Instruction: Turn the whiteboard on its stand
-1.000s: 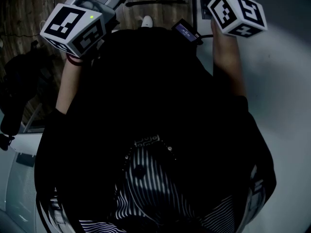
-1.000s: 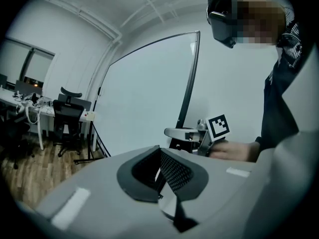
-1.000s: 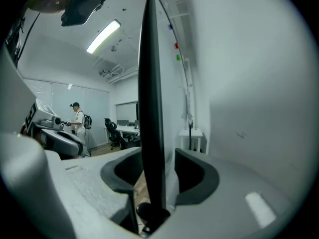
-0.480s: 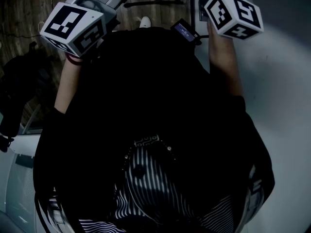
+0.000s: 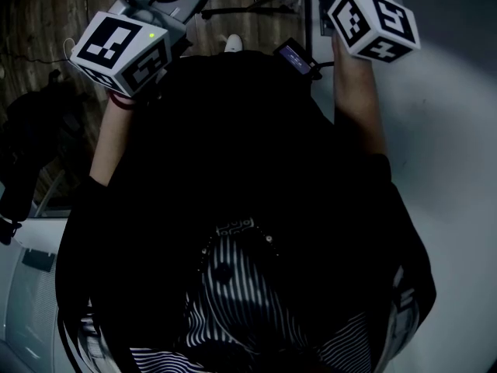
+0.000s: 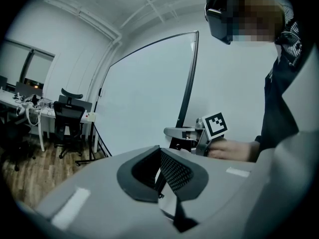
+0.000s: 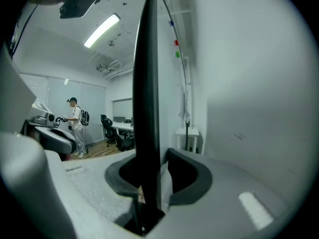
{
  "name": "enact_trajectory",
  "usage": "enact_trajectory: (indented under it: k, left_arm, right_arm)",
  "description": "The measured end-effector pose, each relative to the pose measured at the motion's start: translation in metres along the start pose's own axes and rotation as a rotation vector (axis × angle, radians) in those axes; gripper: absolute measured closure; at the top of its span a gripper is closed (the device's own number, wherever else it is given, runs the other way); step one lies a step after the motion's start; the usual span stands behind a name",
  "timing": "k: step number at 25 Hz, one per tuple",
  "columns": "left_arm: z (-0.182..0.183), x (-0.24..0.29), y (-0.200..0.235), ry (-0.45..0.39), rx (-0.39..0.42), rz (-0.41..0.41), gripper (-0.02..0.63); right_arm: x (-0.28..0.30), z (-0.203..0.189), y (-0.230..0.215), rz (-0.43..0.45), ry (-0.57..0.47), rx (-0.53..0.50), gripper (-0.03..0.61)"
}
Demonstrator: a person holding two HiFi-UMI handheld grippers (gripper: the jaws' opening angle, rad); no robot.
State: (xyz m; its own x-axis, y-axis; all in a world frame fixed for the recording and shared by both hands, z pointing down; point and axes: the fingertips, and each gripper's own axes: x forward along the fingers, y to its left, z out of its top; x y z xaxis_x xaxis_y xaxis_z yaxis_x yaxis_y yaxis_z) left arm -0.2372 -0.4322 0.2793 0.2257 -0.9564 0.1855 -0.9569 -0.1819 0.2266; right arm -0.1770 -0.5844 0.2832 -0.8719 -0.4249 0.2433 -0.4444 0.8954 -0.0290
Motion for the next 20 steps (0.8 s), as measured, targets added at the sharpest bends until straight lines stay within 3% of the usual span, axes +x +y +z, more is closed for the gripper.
enact_trajectory:
  k: [11, 20]
  left_arm:
    - [-0.018, -0.001, 0.004, 0.01, -0.015, 0.05, 0.612]
    - [-0.02, -0.008, 0.004, 0.014, -0.018, 0.065, 0.612]
  right_arm:
    - [0.026, -0.006, -0.029, -0.007, 0.0, 0.021, 0.466]
    - [0.016, -0.006, -0.02, -0.071, 0.027, 0.052, 0.486]
